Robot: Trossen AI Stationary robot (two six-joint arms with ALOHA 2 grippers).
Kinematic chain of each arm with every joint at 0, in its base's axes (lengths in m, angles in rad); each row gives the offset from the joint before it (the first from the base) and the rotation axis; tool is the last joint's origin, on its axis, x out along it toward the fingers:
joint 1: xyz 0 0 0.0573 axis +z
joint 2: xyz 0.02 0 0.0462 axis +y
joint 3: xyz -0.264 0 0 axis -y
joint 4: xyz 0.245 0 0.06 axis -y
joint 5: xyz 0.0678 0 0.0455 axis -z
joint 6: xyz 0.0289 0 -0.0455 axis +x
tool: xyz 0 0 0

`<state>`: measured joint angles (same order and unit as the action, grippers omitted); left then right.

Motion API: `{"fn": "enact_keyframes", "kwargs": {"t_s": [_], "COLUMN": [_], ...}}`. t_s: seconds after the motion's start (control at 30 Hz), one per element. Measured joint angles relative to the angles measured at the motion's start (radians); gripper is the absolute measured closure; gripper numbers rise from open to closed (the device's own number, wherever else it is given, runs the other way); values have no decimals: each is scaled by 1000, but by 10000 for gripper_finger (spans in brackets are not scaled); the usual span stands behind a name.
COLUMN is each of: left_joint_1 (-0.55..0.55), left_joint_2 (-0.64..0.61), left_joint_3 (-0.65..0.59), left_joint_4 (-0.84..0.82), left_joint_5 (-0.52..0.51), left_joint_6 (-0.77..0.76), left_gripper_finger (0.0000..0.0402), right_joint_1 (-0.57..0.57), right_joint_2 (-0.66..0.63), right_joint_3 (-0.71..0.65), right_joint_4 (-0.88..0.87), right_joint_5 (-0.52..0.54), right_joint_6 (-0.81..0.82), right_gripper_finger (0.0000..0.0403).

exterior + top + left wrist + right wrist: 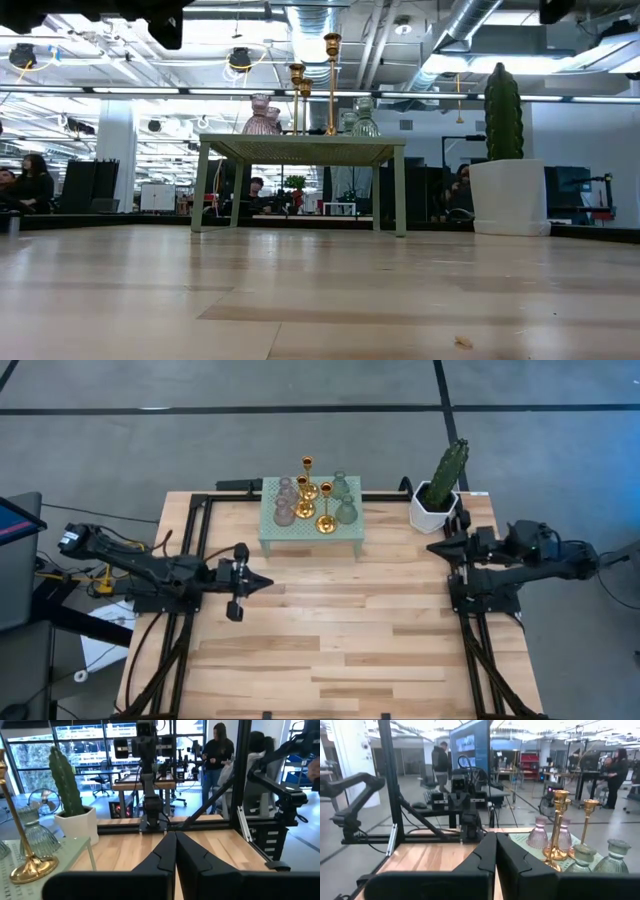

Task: Pick & Place candle stick holders
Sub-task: Return to Home Position

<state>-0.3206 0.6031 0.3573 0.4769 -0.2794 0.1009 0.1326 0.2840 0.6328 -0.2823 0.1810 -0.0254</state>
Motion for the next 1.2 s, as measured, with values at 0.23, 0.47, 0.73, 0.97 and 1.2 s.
{"fn": "enact_keyframes", "kwargs": {"t_s": [0.23, 0.47, 0.73, 0.97, 1.2], "left_joint_1": [0, 0, 0, 0, 0], "left_joint_2": [-55, -67, -79, -111, -131], "left_joint_3": [0, 0, 1, 1, 1], "left_joint_4": [-52, -53, -62, -87, -98], "left_joint_5": [0, 0, 0, 0, 0], "left_joint_6": [0, 0, 28, 26, 26], "left_gripper_finger": [395, 394, 396, 395, 394], "right_joint_1": [0, 0, 0, 0, 0], "right_joint_2": [-162, -279, -280, -280, -281], "right_joint_3": [-77, -177, -285, -474, -621], "right_joint_4": [-2, 5, 82, 285, 450], "right_joint_5": [-47, -50, -56, -81, -128], "right_joint_6": [0, 11, 24, 32, 62], "right_gripper_finger": [403, 403, 403, 403, 403]}}
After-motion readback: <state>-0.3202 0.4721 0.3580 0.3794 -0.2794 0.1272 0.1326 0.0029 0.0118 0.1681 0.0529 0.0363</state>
